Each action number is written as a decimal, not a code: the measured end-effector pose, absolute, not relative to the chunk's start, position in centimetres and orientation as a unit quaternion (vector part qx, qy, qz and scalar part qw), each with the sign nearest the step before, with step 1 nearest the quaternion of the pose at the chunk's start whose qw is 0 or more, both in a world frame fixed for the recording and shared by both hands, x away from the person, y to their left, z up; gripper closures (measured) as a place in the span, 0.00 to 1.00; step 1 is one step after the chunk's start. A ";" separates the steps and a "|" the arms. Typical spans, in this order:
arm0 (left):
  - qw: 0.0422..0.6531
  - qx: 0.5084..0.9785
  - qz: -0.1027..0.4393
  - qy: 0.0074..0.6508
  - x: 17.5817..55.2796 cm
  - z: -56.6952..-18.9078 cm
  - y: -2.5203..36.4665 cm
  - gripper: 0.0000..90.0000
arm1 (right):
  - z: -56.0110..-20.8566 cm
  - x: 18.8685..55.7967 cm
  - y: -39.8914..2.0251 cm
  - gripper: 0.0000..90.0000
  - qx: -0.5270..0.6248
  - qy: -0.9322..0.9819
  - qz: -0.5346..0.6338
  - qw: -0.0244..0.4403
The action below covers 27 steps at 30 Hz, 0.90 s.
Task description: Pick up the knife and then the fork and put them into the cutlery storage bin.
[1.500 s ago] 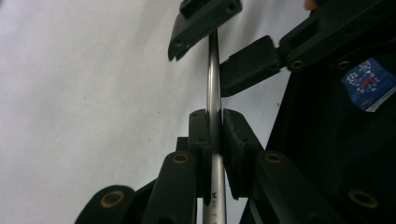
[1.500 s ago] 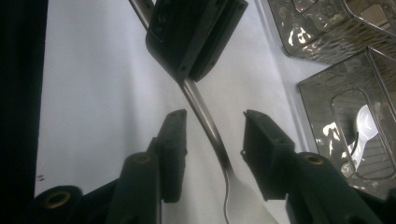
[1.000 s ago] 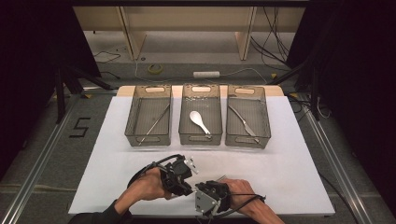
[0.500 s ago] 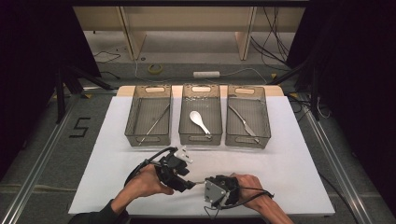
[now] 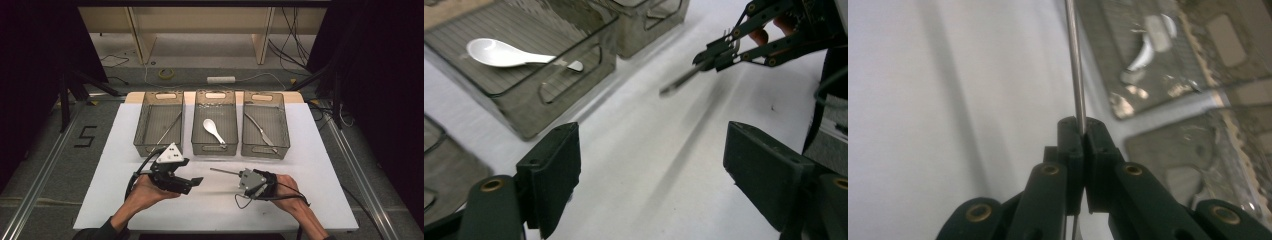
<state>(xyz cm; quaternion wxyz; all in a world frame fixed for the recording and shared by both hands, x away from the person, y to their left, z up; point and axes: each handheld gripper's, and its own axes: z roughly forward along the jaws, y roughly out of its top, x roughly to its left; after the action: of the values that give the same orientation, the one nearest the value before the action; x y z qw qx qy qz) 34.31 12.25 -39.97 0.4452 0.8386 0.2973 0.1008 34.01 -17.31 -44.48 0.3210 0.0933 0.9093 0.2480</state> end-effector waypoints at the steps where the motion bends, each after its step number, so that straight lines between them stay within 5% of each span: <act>1: 0.452 0.833 0.102 0.302 34.2 -40.1 12.5 0.24 | -44.2 34.3 -17.6 0.98 0.106 0.908 0.251 0.319; 27: 0.499 0.784 0.144 0.339 33.5 -41.2 16.2 0.19 | -37.3 45.5 -22.7 0.98 0.315 0.847 0.316 0.289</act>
<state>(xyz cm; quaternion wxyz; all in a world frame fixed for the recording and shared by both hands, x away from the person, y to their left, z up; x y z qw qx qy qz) 33.49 16.18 -41.20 0.4990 0.7843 0.3394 0.1437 45.53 -22.65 -37.33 0.2888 0.3154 0.8470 0.3158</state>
